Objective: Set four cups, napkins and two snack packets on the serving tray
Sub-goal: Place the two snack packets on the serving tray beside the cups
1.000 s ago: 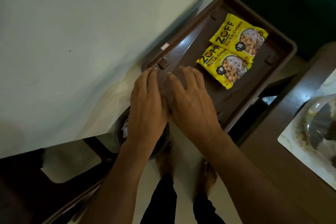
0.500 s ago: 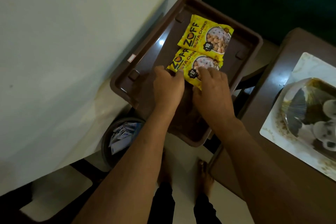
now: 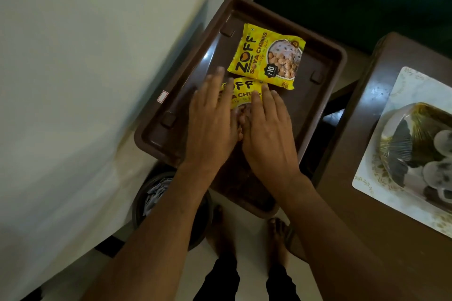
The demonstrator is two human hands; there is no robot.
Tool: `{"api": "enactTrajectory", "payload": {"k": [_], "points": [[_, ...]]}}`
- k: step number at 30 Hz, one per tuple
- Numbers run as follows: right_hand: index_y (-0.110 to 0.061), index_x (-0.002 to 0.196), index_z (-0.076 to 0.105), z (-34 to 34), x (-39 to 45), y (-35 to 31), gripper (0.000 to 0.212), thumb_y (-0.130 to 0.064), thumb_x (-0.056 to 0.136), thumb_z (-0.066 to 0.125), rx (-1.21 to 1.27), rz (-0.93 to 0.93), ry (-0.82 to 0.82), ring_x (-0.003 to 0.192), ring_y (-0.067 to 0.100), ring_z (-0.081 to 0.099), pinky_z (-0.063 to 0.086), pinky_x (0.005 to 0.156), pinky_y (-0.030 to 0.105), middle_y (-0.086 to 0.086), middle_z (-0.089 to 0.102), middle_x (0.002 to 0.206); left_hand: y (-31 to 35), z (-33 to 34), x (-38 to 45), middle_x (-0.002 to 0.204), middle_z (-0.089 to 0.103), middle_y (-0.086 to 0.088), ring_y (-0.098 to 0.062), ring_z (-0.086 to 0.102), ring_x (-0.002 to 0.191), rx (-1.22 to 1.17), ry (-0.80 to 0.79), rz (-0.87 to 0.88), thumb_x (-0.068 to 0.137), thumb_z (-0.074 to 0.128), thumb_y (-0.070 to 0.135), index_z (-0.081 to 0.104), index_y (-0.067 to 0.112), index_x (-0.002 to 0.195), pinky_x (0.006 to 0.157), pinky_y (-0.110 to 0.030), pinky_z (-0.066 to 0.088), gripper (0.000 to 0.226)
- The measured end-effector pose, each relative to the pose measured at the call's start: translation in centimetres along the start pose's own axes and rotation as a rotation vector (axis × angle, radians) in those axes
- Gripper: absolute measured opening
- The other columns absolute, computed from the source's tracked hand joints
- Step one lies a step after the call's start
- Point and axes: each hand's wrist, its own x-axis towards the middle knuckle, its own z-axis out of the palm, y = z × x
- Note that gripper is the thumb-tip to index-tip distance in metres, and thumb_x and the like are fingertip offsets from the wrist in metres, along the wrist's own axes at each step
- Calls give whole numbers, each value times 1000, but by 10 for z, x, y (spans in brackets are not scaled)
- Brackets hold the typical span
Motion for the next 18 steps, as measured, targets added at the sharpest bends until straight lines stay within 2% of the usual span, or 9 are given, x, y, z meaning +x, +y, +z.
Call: {"api": "enactTrajectory", "payload": {"k": [1, 2, 4, 7, 9, 11, 14, 16, 18], "points": [[-7, 161, 24, 2, 3, 1, 57, -35, 111, 27, -14, -4, -68, 159, 33, 15, 21, 127, 56, 17, 19, 171, -4, 3, -3, 173, 20, -10, -27, 16, 161, 37, -105, 66, 104, 25, 38, 30, 13, 162, 129, -48, 21, 63], [-9, 163, 19, 5, 4, 2, 58, -35, 112, 27, -25, -9, -113, 161, 31, 10, 19, 127, 58, 15, 13, 172, -9, 6, -4, 175, 13, -7, -25, 8, 163, 64, -200, 93, 102, 16, 42, 21, 14, 165, 130, -55, 17, 70], [-10, 161, 25, 8, 4, 0, 58, -37, 110, 28, -50, -8, -115, 158, 33, 20, 27, 124, 58, 15, 23, 170, -19, 8, -6, 177, 1, -2, -20, -4, 163, 118, -308, 103, 99, 11, 44, 5, 17, 167, 129, -59, 13, 73], [-12, 143, 50, 7, 5, -7, 48, -41, 106, 38, -48, 45, 16, 132, 31, 49, 49, 101, 50, 12, 52, 146, -26, 4, -8, 176, -5, 5, -16, -9, 162, 79, -350, 106, 103, 34, 36, 3, 23, 167, 130, -60, 8, 73], [-13, 137, 52, 8, 9, -8, 44, -42, 106, 44, -46, 87, 61, 121, 28, 52, 51, 92, 48, 10, 55, 133, -28, -2, -8, 176, -1, 7, -14, -7, 162, 15, -396, 71, 95, 59, 21, 11, 24, 166, 131, -57, 5, 85], [-13, 139, 51, 11, 14, -5, 48, -46, 105, 45, -74, 117, 62, 118, 27, 51, 52, 90, 47, 11, 51, 130, -27, -7, -7, 176, 7, 5, -18, 3, 163, 7, -393, 49, 85, 74, 14, 24, 23, 160, 131, -55, 10, 90], [-13, 128, 59, 13, 20, -5, 43, -47, 105, 46, -17, 124, 69, 116, 27, 53, 53, 88, 48, 14, 46, 133, -20, -16, 0, 174, 10, 0, -21, 13, 160, 35, -373, 36, 81, 80, 21, 35, 21, 148, 125, -55, 23, 81], [-11, 121, 65, 11, 25, -3, 42, -45, 105, 48, 21, 124, 89, 113, 29, 56, 53, 85, 48, 14, 52, 130, -17, -21, 7, 173, 15, -2, -21, 13, 159, 34, -421, 8, 83, 77, 22, 27, 19, 153, 123, -55, 23, 87], [-11, 113, 70, 5, 33, 4, 38, -43, 103, 52, 40, 148, 144, 106, 29, 59, 52, 84, 45, 11, 63, 116, -13, -26, 15, 171, 22, -2, -21, 15, 158, 80, -460, 13, 85, 77, 22, 25, 20, 155, 123, -55, 22, 87]]}}
